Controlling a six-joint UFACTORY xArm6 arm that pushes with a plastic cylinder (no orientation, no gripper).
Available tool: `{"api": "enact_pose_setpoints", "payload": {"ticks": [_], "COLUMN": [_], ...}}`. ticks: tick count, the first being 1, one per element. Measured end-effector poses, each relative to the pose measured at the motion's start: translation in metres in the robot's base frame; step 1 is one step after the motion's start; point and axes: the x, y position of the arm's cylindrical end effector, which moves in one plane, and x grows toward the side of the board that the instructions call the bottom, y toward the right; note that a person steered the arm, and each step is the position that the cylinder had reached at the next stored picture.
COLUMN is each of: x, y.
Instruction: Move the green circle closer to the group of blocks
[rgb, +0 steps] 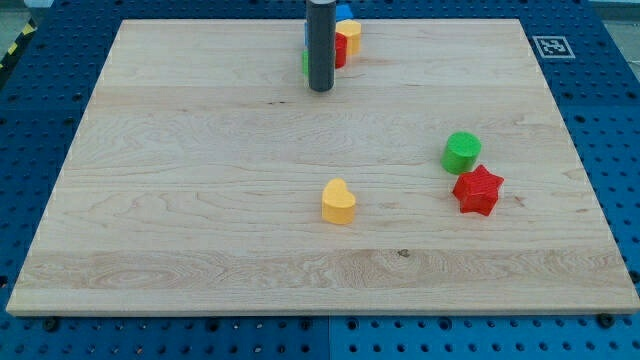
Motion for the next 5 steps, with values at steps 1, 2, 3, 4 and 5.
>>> {"api": "enact_pose_setpoints", "payload": {"ticks": [1, 2, 3, 4, 5], "x": [-0.01, -0.013, 0.006, 0.049, 0.05], "y": [0.0, -0.002, -0.012, -0.002, 0.079]}}
